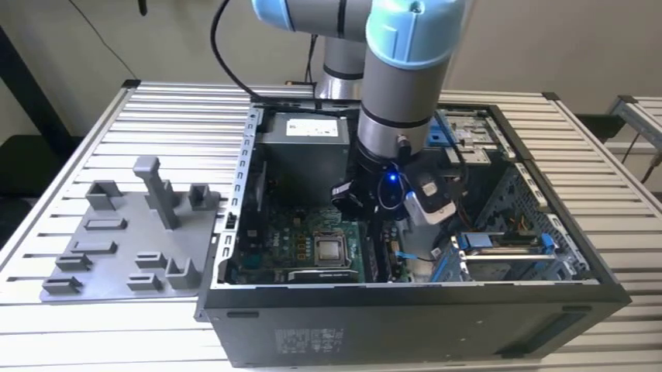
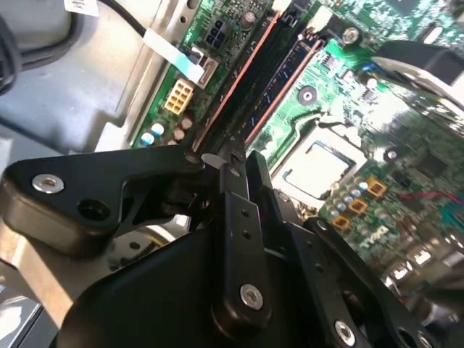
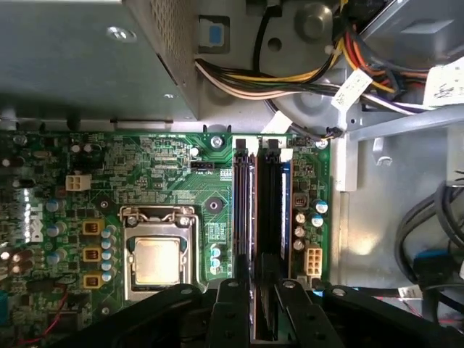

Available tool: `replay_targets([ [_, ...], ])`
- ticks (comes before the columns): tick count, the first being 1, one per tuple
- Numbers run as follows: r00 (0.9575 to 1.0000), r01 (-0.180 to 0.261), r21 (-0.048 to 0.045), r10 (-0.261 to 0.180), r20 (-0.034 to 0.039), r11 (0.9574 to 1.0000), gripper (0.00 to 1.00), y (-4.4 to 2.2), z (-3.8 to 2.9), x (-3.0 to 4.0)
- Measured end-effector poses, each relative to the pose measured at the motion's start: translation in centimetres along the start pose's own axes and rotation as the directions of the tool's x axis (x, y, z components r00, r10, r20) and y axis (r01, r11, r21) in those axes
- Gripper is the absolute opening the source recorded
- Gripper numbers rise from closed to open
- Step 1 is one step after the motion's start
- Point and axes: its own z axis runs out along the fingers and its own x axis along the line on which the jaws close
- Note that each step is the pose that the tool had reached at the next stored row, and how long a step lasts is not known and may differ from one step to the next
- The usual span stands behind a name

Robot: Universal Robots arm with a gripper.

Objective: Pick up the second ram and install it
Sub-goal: 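Insert the second ram into the second slot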

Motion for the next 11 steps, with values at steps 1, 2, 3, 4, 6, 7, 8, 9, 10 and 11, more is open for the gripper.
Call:
replay_targets([
  [1, 1.0000, 0.000, -0.0003, 0.000, 0.0001, 1.0000, 0.22, 0.01, -0.44, -0.02],
  [2, 1.0000, 0.000, 0.0001, 0.000, -0.0004, 1.0000, 0.22, 0.02, -0.83, -0.04],
  [3, 1.0000, 0.000, -0.0011, 0.000, -0.0007, 1.0000, 0.22, 0.02, -1.03, -0.04],
  [4, 1.0000, 0.000, -0.0018, 0.000, -0.0007, 1.0000, 0.22, 0.03, -1.07, -0.05],
  [6, 1.0000, 0.000, -0.0024, 0.000, -0.0007, 1.0000, 0.22, 0.03, -1.06, -0.05],
  [7, 1.0000, 0.000, -0.0025, 0.000, -0.0007, 1.0000, 0.19, 0.03, -1.07, -0.05],
  [8, 1.0000, 0.000, -0.0026, 0.000, -0.0008, 1.0000, 0.13, 0.03, -1.07, -0.05],
  [9, 1.0000, 0.000, -0.0027, 0.000, -0.0008, 1.0000, 0.13, 0.02, -1.07, -0.05],
  [10, 1.0000, 0.000, -0.0028, 0.000, -0.0008, 1.0000, 0.11, 0.03, -1.07, -0.05],
  [11, 1.0000, 0.000, -0.0030, 0.000, -0.0008, 1.0000, 0.11, 0.03, -1.08, -0.05],
])
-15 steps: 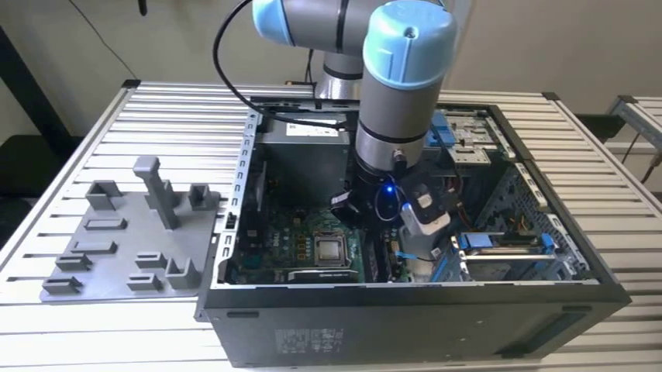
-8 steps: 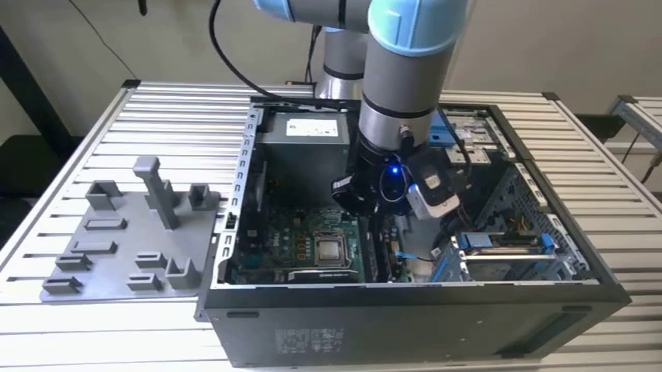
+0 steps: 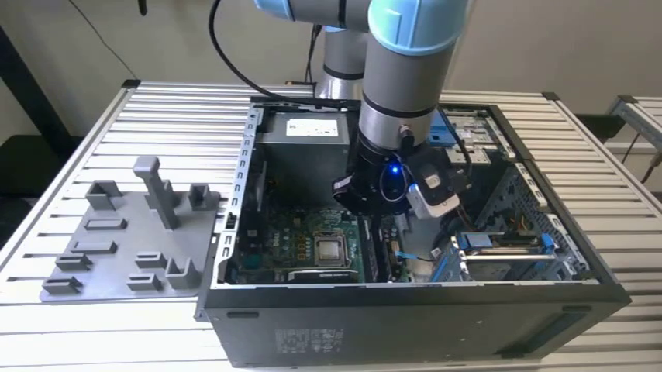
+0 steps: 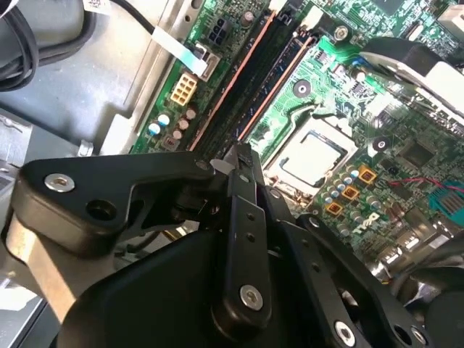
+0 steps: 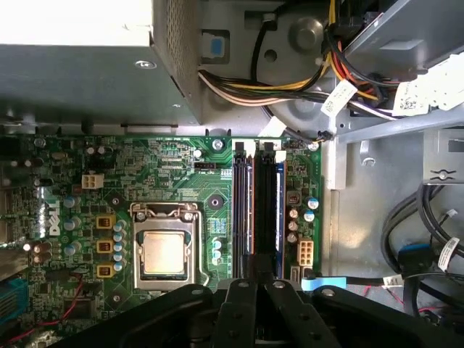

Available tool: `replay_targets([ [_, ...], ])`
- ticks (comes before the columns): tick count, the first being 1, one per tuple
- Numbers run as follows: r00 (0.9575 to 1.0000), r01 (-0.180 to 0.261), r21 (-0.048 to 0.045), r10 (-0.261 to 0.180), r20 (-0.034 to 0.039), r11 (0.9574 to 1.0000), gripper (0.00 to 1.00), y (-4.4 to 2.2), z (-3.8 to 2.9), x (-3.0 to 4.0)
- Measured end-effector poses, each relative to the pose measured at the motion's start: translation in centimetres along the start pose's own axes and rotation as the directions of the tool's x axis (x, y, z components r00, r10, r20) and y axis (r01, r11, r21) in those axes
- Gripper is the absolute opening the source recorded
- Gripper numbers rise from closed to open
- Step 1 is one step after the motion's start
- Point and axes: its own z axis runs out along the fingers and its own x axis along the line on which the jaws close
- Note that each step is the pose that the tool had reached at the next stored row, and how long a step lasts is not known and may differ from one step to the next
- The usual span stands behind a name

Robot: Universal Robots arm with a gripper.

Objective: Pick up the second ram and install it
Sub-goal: 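Insert the second ram into the second slot, then press down the second ram until it locks into place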

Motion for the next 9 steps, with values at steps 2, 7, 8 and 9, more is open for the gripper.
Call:
replay_targets([
  [2, 1.0000, 0.000, -0.0003, 0.000, 0.0000, 1.0000, 0.11, 0.00, 0.00, 0.00],
  [7, 1.0000, 0.000, -0.0027, 0.000, 0.0000, 1.0000, 0.11, 0.00, 0.00, 0.00],
  [8, 1.0000, 0.000, -0.0029, 0.000, 0.0000, 1.0000, 0.11, 0.00, 0.00, 0.00],
  [9, 1.0000, 0.000, -0.0030, 0.000, 0.0000, 1.0000, 0.11, 0.00, 0.00, 0.00],
])
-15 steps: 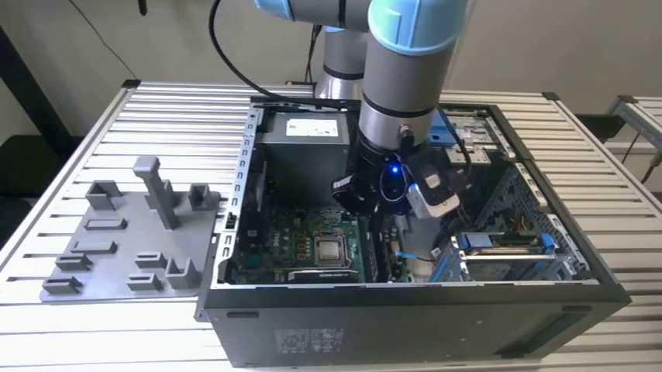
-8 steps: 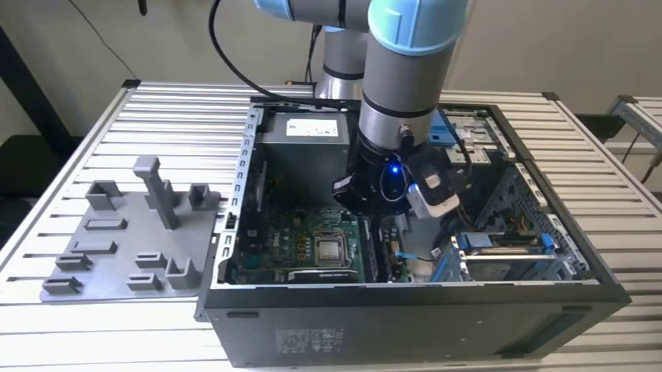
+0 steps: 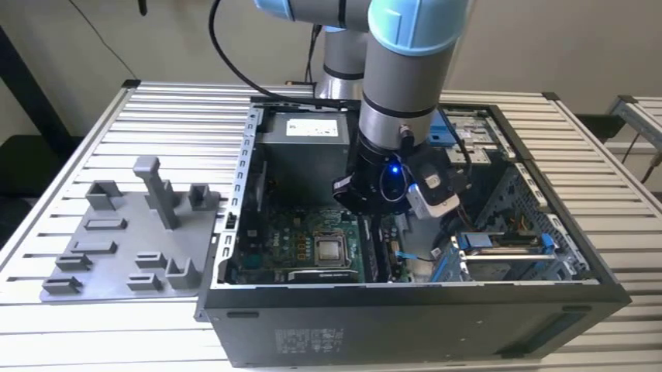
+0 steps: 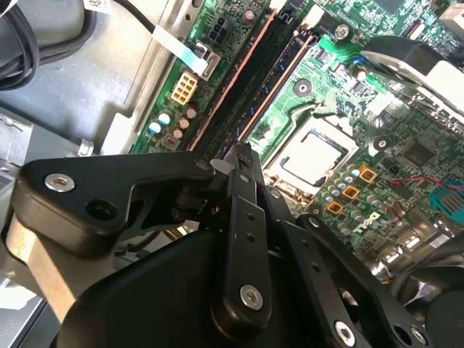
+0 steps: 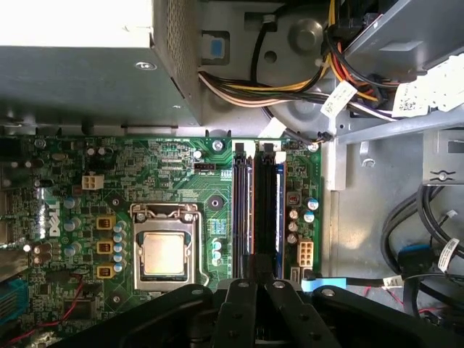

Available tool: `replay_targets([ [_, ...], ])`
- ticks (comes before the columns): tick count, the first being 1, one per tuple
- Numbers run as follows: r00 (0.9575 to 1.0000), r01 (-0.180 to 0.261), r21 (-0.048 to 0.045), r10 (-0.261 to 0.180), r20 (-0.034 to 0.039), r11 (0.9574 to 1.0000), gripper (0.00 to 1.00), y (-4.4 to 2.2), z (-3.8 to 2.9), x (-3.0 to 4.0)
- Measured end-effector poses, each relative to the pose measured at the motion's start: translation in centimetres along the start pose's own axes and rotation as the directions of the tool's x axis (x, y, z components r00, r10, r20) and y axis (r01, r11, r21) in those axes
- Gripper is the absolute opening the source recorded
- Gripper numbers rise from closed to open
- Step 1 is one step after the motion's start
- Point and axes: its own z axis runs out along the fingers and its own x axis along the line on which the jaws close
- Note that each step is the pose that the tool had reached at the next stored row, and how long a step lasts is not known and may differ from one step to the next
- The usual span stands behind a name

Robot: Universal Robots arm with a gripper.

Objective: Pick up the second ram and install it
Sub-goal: 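Press down the second ram until it locks into place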

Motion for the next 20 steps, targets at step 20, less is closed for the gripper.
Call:
replay_targets([
  [20, 0.9940, 0.109, -0.0044, -0.109, -0.0029, 0.9940, 0.11, 0.00, 0.00, 0.00],
])
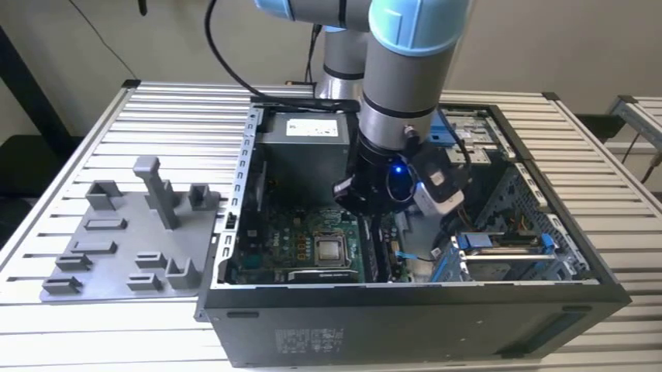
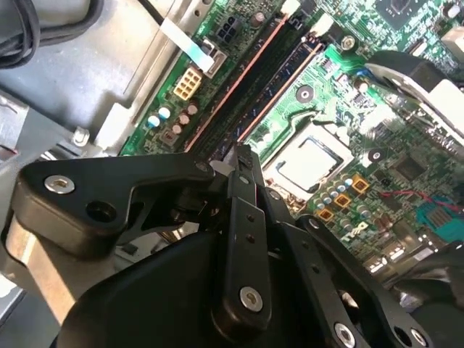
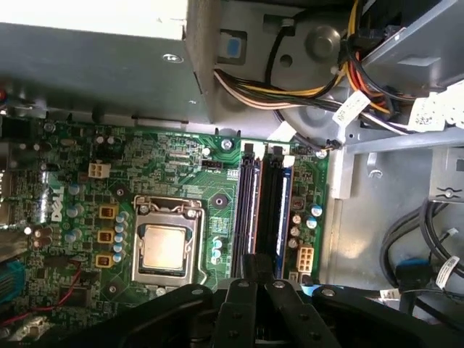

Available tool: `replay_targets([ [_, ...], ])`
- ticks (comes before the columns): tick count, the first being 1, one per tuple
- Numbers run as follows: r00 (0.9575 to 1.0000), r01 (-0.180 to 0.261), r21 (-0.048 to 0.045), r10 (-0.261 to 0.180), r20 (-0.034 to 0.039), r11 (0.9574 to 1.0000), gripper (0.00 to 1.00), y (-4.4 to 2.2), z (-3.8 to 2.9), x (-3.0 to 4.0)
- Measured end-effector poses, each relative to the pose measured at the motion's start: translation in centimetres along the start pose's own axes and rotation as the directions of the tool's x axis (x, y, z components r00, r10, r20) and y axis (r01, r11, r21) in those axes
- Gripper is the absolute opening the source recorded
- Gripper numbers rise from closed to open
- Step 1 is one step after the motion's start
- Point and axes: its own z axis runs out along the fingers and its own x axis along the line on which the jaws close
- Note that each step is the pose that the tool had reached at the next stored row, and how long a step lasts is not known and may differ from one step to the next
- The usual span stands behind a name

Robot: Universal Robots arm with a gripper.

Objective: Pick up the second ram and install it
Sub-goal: 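Press down the second ram until it locks into place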

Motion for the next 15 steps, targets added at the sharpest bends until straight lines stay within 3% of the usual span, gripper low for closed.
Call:
replay_targets([
  [4, 0.9980, 0.064, -0.0021, -0.064, -0.0017, 0.9980, 0.11, 0.04, 0.00, 0.00],
  [8, 0.9918, 0.127, -0.0043, -0.127, -0.0035, 0.9918, 0.11, 0.17, -0.01, -0.01],
  [10, 0.9917, 0.129, 0.0001, -0.129, -0.0026, 0.9917, 0.11, 0.47, 0.00, 0.06],
  [15, 0.9896, 0.144, -0.0007, -0.144, -0.0028, 0.9896, 0.11, 0.47, 0.01, 0.07],
])
